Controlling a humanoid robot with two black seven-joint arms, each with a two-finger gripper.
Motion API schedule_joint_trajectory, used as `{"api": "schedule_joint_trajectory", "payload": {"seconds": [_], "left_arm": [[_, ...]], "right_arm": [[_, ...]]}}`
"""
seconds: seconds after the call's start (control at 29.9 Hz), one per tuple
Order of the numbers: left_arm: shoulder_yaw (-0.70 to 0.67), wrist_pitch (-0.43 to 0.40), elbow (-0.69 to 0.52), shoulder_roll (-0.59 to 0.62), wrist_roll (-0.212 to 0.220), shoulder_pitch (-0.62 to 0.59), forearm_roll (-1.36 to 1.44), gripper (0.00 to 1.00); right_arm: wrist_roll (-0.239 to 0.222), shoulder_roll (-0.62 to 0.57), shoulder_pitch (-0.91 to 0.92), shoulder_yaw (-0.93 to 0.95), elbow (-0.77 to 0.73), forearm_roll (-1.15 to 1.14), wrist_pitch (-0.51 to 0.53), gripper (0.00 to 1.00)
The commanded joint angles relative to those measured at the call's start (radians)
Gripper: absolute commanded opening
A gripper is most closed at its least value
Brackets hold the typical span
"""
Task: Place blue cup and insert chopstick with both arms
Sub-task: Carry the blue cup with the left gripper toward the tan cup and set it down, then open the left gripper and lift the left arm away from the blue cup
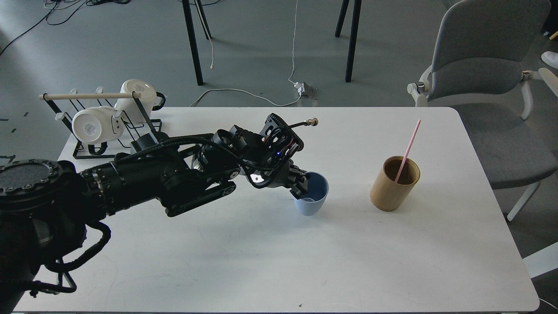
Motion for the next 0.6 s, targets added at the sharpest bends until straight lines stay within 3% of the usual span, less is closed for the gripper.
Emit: {"api": "schedule_joint_trajectory", "payload": {"seconds": [0.0,0.4,0.57], "left_arm": [[0.000,0.000,0.001,0.002,0.001,0.002,0.000,0.07],[-0.001,0.000,0.002,0.017,0.003,0.022,-0.003,0.08],[-0.001,0.000,0.002,0.020,0.007,0.025,-0.008,0.18]], "right_arm": [[0.000,0.001,0.000,-0.001,0.001,0.000,0.000,0.99],[0.000,0.000,-0.002,-0.003,-0.002,0.000,0.000,0.99],[0.000,0.000,-0.008,-0.003,-0.001,0.000,0.000,0.99]]}}
